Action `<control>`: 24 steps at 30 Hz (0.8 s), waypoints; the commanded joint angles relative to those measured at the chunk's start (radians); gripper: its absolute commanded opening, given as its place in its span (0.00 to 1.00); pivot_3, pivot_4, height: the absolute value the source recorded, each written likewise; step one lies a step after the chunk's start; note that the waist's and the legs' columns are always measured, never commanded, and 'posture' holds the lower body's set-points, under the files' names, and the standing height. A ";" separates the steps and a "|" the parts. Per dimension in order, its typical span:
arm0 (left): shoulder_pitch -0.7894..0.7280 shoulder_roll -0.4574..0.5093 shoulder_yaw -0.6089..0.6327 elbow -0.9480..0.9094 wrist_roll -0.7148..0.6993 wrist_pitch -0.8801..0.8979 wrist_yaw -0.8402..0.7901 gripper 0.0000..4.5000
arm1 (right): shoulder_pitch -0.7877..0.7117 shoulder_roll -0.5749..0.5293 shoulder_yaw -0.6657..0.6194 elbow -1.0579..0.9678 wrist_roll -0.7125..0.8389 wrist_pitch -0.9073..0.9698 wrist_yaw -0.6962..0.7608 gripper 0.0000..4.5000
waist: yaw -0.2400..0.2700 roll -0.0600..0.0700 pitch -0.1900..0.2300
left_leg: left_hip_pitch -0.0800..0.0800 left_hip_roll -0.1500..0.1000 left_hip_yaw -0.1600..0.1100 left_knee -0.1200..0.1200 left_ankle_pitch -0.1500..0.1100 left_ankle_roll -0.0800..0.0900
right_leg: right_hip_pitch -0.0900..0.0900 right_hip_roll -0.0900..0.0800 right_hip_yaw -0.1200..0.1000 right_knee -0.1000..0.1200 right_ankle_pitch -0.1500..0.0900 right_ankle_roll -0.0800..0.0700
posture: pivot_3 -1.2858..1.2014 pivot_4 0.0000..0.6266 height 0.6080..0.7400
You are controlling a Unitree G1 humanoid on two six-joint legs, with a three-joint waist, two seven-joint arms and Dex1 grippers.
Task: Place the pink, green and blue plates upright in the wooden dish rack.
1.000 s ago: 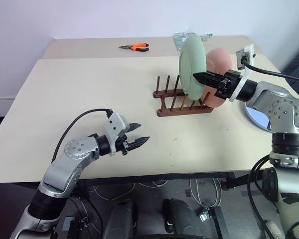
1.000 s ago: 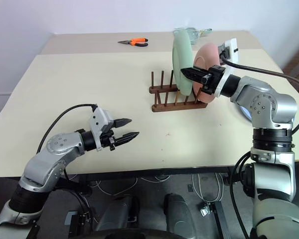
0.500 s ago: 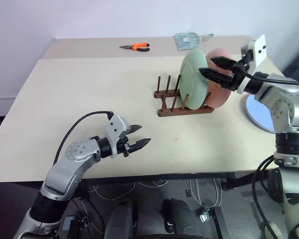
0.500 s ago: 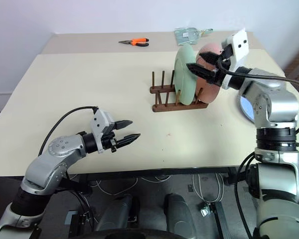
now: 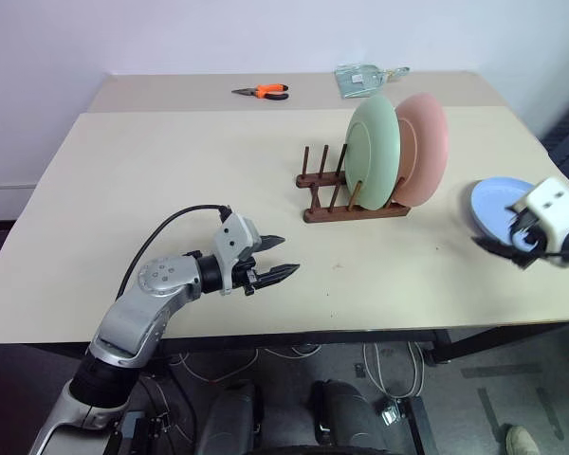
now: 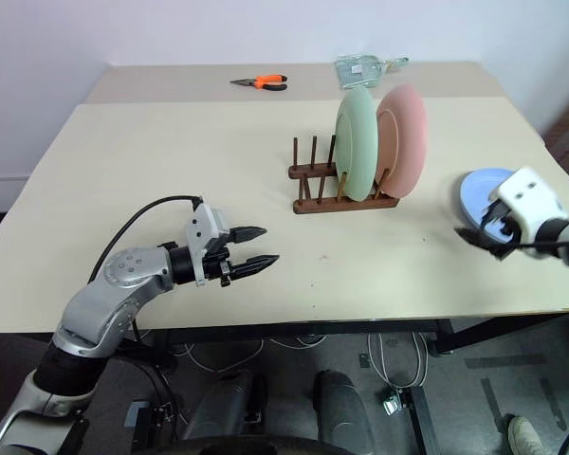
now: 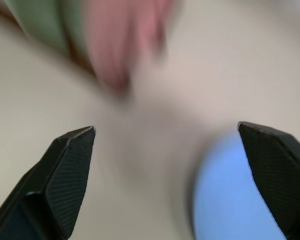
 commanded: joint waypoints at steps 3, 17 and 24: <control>-0.033 0.000 -0.014 -0.006 0.022 -0.029 -0.025 0.64 | -0.142 0.070 0.099 0.243 -0.167 -0.124 -0.159 0.98 | -0.013 0.002 0.000 | 0.000 0.000 0.002 0.000 0.000 0.000 | 0.000 0.002 0.001 0.000 0.002 0.004 | 0.52 0.24 1.00; 0.013 0.024 0.005 -0.055 0.025 -0.015 -0.003 0.64 | -0.340 0.138 0.161 0.518 -0.271 -0.333 -0.264 0.01 | -0.016 0.002 0.000 | 0.000 0.000 0.003 0.001 0.000 0.001 | 0.001 0.003 0.001 0.000 0.004 0.007 | 0.52 0.24 1.00; 0.009 0.036 0.018 -0.044 0.020 -0.019 -0.001 0.64 | -0.495 0.132 0.062 0.245 -0.233 -0.387 -0.373 0.01 | -0.022 0.008 0.003 | 0.000 0.000 0.004 0.001 0.000 0.001 | -0.001 0.003 0.003 0.001 0.004 0.007 | 0.52 0.24 1.00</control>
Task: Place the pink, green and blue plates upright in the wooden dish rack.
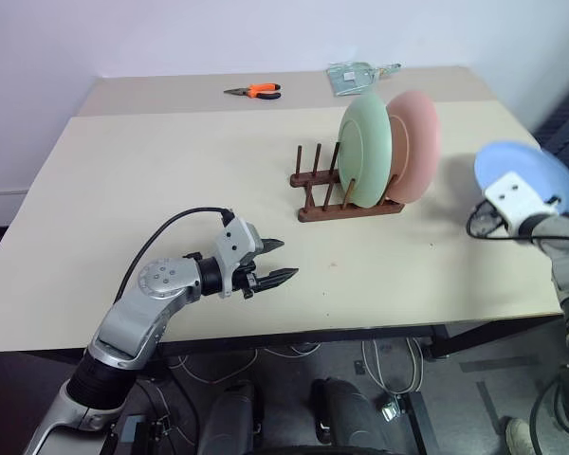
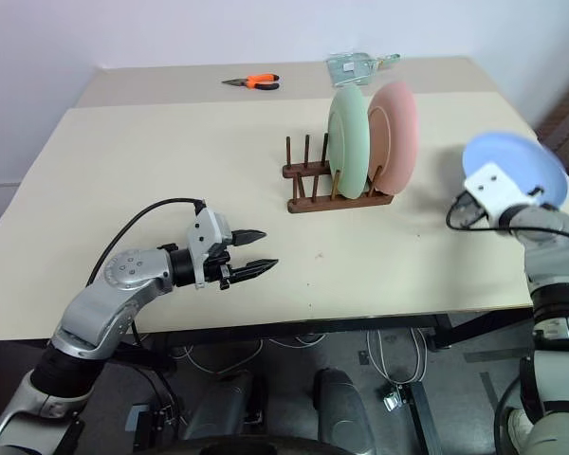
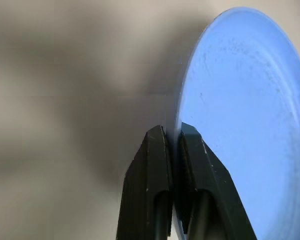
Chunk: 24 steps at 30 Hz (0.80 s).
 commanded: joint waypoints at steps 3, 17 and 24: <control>-0.017 0.010 0.035 -0.005 0.004 -0.021 -0.006 0.64 | -0.235 0.059 -0.151 -0.384 0.217 0.014 0.008 0.01 | 0.001 0.003 0.001 | 0.000 0.001 0.001 0.000 0.000 0.000 | -0.002 0.001 0.001 0.001 0.000 0.000 | 0.52 0.24 1.00; -0.015 0.000 0.057 0.017 0.027 -0.049 0.013 0.64 | -0.275 0.476 -0.192 -0.897 1.207 0.839 -0.161 0.01 | 0.026 -0.003 -0.002 | -0.001 0.001 -0.003 0.000 -0.001 0.001 | 0.000 -0.003 -0.002 0.000 0.001 0.000 | 0.52 0.24 1.00; -0.009 -0.010 0.082 -0.010 -0.008 -0.023 0.017 0.64 | -0.272 0.535 -0.226 -0.815 1.293 0.924 -0.318 0.01 | 0.018 -0.002 -0.002 | -0.002 0.001 -0.002 0.000 -0.001 0.001 | -0.002 -0.004 -0.002 0.000 0.001 0.000 | 0.52 0.24 1.00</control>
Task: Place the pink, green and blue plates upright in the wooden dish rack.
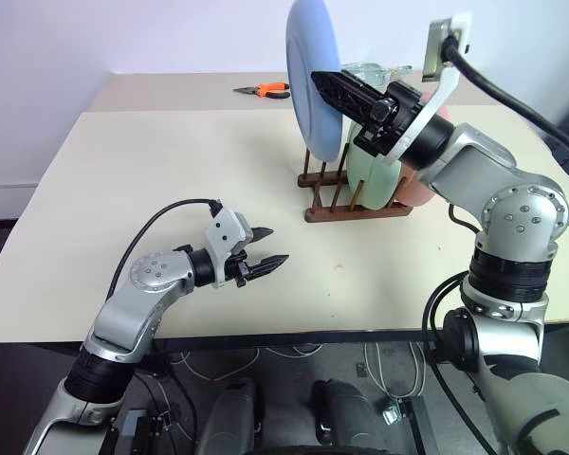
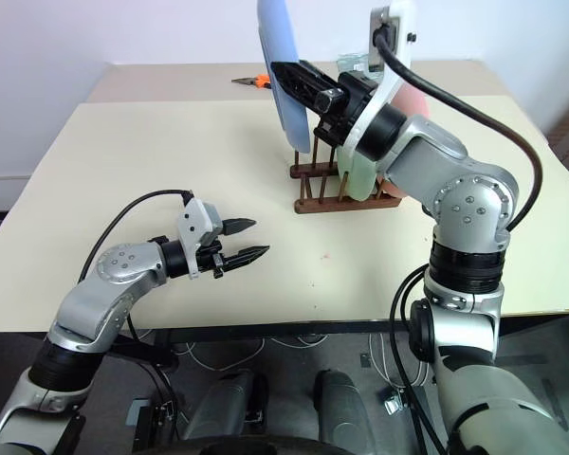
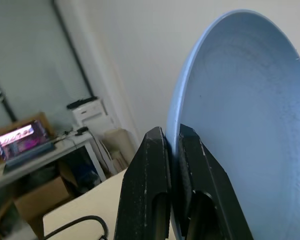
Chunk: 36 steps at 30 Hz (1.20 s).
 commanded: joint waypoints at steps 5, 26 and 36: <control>-0.002 0.000 0.027 -0.037 -0.016 0.000 -0.003 0.64 | 0.000 0.010 -0.032 0.067 -0.007 0.012 -0.063 0.01 | -0.016 0.000 0.000 | 0.000 0.000 0.001 0.000 0.000 0.000 | 0.000 0.000 0.000 0.000 0.000 0.000 | 0.52 0.24 1.00; 0.005 0.001 0.027 -0.042 -0.011 0.001 0.002 0.64 | -0.069 0.020 -0.056 0.070 -0.026 0.020 -0.058 0.01 | -0.018 0.001 0.000 | 0.000 0.000 0.001 -0.001 0.000 0.000 | -0.001 0.002 0.000 0.000 0.000 0.000 | 0.52 0.24 1.00; -0.009 -0.005 0.020 -0.030 -0.010 -0.002 -0.006 0.64 | -0.001 0.083 -0.061 0.121 -0.011 0.055 -0.096 0.01 | -0.018 0.001 0.000 | 0.000 0.000 0.001 -0.001 0.000 0.000 | 0.000 0.001 0.000 0.000 0.000 0.000 | 0.52 0.24 1.00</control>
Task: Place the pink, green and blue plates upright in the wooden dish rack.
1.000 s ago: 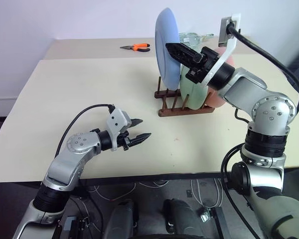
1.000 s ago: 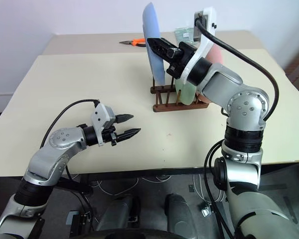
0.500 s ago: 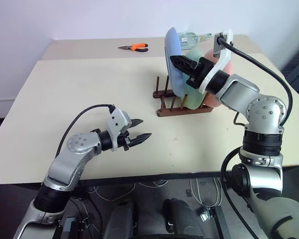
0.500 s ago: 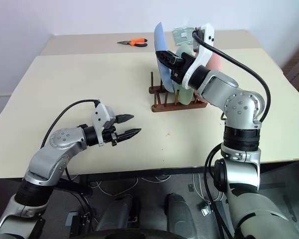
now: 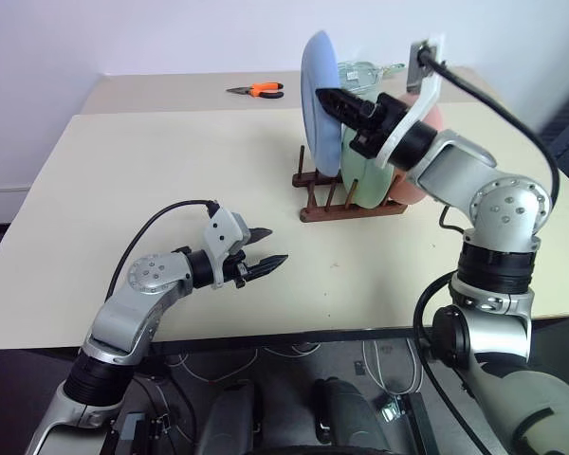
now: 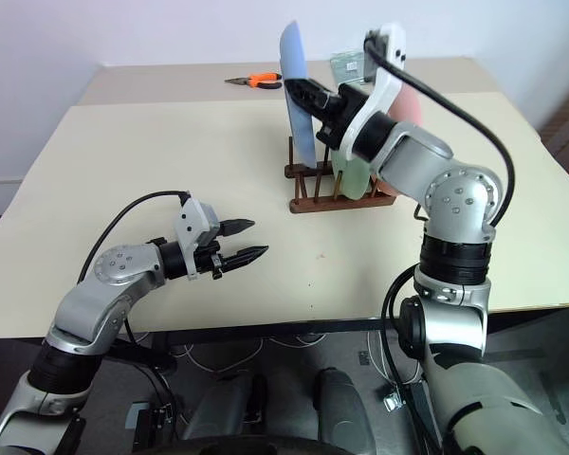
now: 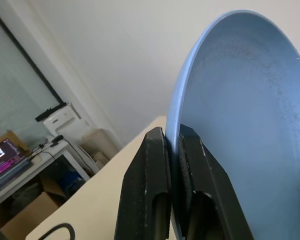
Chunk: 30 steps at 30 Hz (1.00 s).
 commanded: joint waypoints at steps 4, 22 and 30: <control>-0.017 -0.001 0.009 -0.029 0.001 -0.013 -0.003 0.64 | 0.000 0.029 -0.033 0.042 0.012 -0.002 -0.015 0.01 | 0.000 0.000 0.000 | 0.000 0.000 0.000 0.000 0.000 0.000 | 0.000 0.000 0.000 0.000 0.000 0.000 | 0.52 0.24 1.00; 0.014 0.001 0.016 -0.069 -0.011 0.012 0.018 0.64 | -0.019 -0.249 0.253 -0.063 -0.498 -0.302 0.343 0.90 | 0.001 0.000 0.000 | 0.000 0.000 0.000 0.000 0.000 0.000 | 0.000 0.000 0.000 -0.001 0.000 0.000 | 0.52 0.24 1.00; 0.052 0.053 0.134 -0.037 -0.016 -0.002 0.034 0.64 | 0.321 -0.580 -0.058 -0.257 -0.407 -0.344 0.699 0.90 | 0.016 -0.001 0.001 | -0.001 0.000 -0.001 0.000 -0.001 0.002 | 0.001 0.000 -0.001 -0.005 0.000 0.000 | 0.52 0.24 1.00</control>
